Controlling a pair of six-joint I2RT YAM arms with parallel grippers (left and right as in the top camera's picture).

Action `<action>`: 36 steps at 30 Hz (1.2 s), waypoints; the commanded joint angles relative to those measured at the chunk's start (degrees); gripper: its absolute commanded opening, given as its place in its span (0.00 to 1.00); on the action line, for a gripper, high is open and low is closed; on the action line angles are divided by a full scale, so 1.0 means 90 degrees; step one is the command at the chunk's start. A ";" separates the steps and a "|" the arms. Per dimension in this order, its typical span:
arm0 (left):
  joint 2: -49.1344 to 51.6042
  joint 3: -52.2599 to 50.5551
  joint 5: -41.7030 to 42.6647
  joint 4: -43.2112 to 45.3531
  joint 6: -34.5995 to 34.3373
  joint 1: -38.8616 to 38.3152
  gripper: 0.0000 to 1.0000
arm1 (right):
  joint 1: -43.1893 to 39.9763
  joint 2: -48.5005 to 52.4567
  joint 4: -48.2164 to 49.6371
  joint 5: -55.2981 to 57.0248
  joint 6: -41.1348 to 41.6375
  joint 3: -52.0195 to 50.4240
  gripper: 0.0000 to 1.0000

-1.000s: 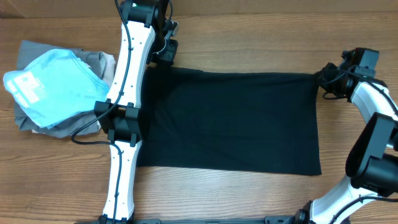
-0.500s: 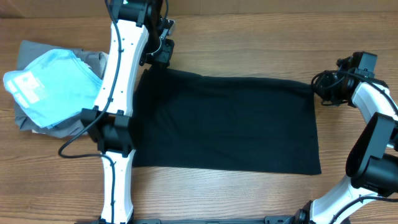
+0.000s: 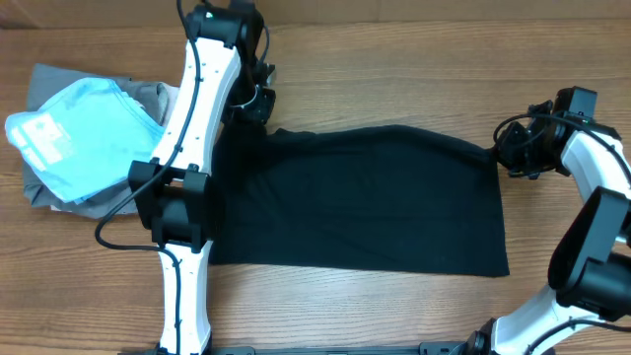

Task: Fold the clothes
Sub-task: 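Fold the shirt's top edge downward with both grippers toward the bottom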

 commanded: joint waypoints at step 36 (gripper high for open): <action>-0.0974 -0.2866 -0.0355 -0.0022 -0.0449 -0.0226 0.04 | -0.0585 -0.0515 -0.1819 0.1231 -0.0255 0.0260 0.04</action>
